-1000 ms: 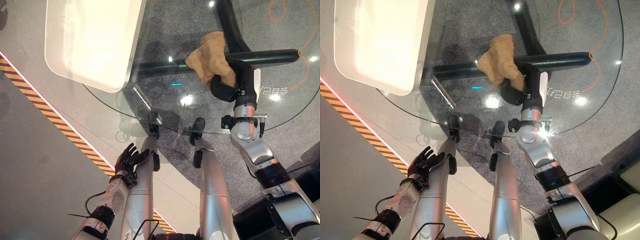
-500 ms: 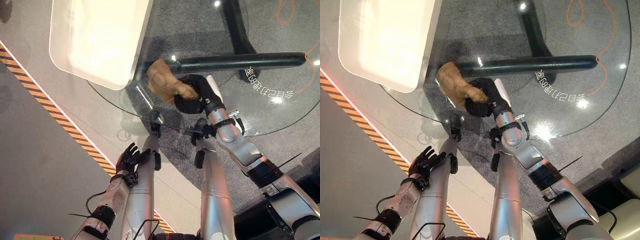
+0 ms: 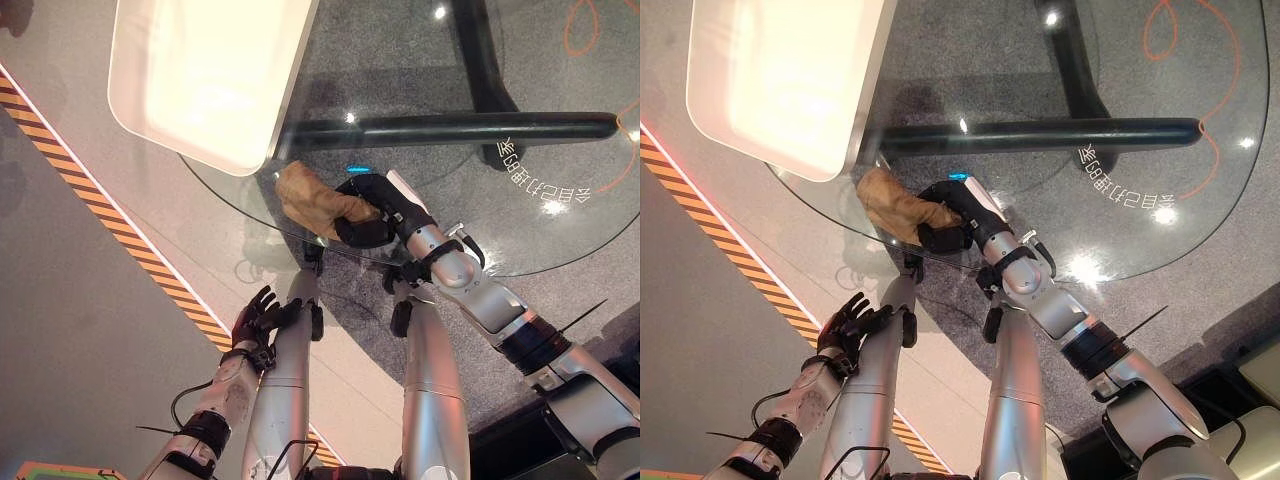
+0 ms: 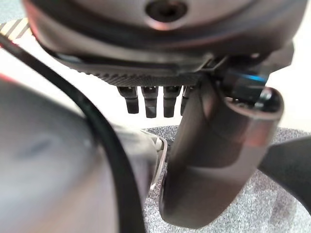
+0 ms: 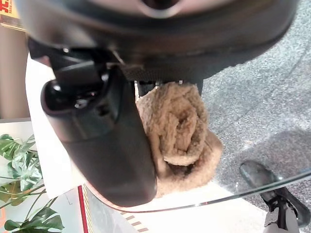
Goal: Wipe the table with a cloth and put it in the basket.
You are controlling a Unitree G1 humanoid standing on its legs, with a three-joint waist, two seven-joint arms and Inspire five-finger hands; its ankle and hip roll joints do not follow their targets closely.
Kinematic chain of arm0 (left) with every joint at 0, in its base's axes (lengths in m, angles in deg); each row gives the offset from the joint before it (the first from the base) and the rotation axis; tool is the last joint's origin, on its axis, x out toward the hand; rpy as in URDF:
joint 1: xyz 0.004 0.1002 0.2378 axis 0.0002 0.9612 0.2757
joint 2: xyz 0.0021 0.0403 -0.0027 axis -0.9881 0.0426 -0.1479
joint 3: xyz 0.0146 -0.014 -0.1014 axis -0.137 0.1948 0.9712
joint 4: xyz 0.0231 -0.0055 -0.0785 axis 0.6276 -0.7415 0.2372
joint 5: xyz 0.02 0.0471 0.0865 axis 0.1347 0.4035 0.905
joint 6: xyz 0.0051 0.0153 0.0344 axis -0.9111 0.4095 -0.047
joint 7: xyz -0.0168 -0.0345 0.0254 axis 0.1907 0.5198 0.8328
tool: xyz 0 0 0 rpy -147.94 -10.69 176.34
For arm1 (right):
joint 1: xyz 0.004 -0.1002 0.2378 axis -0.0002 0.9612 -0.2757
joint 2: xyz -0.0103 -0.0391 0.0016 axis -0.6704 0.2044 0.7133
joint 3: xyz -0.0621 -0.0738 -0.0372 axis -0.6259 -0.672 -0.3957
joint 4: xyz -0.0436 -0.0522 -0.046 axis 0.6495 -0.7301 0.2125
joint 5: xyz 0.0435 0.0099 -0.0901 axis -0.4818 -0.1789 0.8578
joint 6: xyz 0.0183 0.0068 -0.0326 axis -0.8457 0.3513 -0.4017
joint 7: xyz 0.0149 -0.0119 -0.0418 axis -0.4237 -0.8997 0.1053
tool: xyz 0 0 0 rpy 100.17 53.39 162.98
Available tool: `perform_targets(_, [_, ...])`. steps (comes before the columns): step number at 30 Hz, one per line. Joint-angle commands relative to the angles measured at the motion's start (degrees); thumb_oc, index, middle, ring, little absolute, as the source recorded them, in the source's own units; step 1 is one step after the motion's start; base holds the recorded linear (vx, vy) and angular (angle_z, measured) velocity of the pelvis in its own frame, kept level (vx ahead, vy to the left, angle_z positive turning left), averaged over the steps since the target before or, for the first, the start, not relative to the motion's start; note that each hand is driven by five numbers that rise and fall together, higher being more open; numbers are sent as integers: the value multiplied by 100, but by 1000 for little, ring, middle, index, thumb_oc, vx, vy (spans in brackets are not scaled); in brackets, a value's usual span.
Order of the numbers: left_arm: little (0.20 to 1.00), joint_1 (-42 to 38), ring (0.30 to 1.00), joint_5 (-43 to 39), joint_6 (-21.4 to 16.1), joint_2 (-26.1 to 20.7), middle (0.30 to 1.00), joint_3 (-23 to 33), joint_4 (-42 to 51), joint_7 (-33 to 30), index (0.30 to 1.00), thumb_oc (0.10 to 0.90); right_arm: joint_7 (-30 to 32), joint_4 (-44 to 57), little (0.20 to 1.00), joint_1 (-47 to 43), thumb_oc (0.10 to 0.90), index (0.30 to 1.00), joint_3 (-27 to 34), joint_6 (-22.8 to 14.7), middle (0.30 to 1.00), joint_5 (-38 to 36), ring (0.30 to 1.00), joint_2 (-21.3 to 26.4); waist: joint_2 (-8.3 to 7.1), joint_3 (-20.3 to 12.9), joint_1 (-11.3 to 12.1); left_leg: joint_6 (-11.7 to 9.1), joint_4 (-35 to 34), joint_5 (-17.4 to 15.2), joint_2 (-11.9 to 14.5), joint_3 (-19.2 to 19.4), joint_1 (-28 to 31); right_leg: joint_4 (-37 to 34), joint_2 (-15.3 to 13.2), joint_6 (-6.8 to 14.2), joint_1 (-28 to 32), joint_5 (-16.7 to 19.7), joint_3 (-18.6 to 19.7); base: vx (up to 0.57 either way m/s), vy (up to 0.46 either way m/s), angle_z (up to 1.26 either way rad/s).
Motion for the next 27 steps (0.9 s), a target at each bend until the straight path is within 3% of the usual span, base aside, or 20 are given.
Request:
perform_targets(1, [900,511,900,65,-29,96,900,-250,47,32,900,800,73,943,200,-91,100,300,19,-597,300,-233,300,30,221,-112,-20,44,1040,-1245,-229,324,44,-972,258,272,52,704,-180,0,0,0])
perform_targets(18, [900,911,900,-356,-291,-231,900,-139,947,515,900,800,51,1055,200,511,100,300,673,-798,300,-382,300,122,197,-112,-25,33,714,-1181,-227,280,804,-1151,290,220,832,635,-299,-35,-31,1])
perform_targets(20, [900,991,900,-468,-273,-290,900,-92,1123,605,900,800,40,1075,200,603,100,300,744,-810,300,-377,300,145,186,-112,-23,21,662,-1171,-222,275,938,-1177,285,209,973,614,-328,-71,-53,3])
perform_targets(21, [900,971,900,-488,-209,-364,900,-29,1309,765,900,800,39,1128,200,628,100,300,855,-825,300,-402,300,186,160,-112,-42,51,579,-986,-247,294,877,-1277,270,156,937,773,-369,-110,-75,4])
perform_targets(27, [900,1223,900,-789,-6,-537,900,-47,1846,1209,900,800,-43,1209,200,1012,100,300,1098,-1050,300,-468,300,283,134,-112,-37,61,445,-988,-215,296,1273,-1327,296,138,1329,704,-411,-44,-50,3])
